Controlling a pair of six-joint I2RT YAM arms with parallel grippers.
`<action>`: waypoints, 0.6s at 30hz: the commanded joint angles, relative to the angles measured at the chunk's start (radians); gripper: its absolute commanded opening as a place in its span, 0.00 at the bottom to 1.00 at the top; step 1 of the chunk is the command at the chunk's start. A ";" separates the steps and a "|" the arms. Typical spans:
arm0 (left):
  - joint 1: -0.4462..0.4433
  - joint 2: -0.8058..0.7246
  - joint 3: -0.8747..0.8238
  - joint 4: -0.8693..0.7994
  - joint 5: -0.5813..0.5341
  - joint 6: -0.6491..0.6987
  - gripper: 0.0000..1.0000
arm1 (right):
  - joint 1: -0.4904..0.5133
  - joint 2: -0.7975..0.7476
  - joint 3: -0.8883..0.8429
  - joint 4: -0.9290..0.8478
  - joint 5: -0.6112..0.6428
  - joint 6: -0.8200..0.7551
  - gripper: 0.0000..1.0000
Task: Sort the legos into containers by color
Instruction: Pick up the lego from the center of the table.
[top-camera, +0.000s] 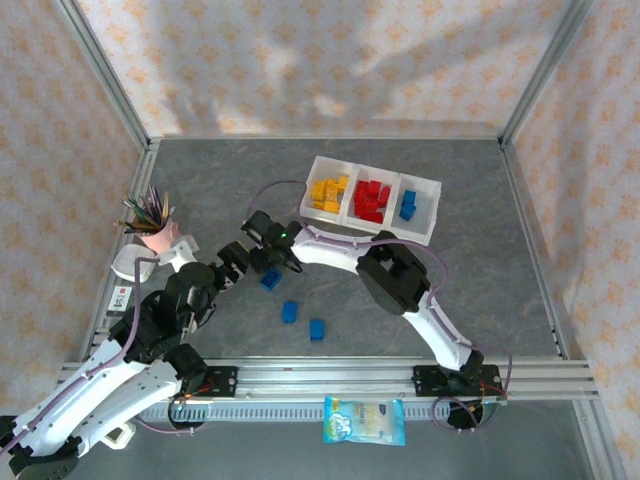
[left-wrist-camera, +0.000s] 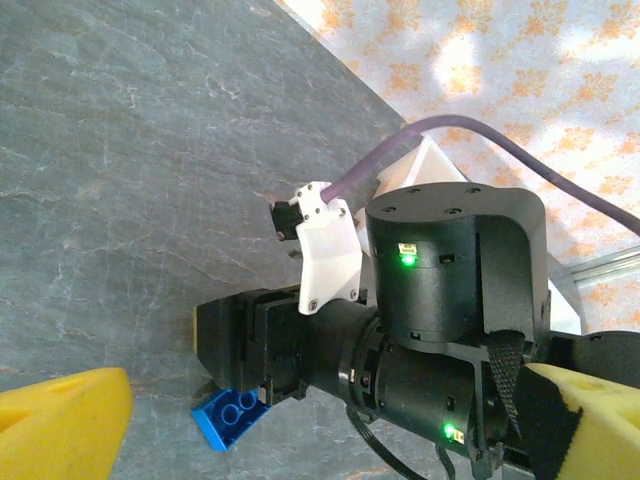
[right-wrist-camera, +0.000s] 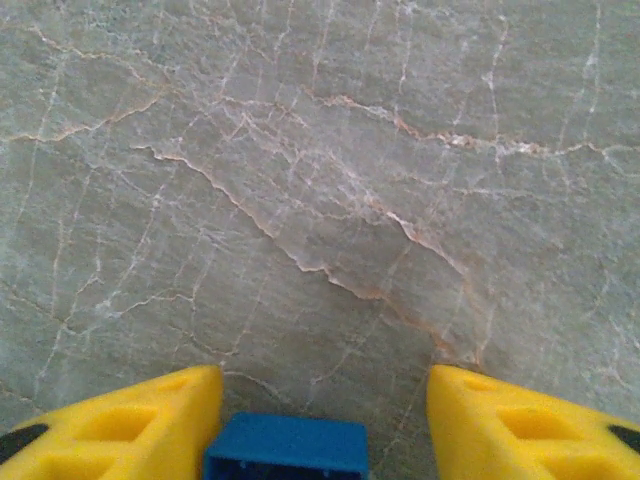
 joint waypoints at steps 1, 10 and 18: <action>0.010 0.007 0.002 -0.016 -0.025 0.003 0.99 | 0.001 0.024 0.031 -0.035 0.027 -0.002 0.47; 0.010 0.031 0.006 0.010 0.003 0.021 0.99 | -0.001 -0.026 0.021 -0.042 0.047 0.029 0.28; 0.010 0.124 0.034 0.140 0.081 0.107 0.99 | -0.077 -0.251 -0.141 -0.002 0.046 0.140 0.25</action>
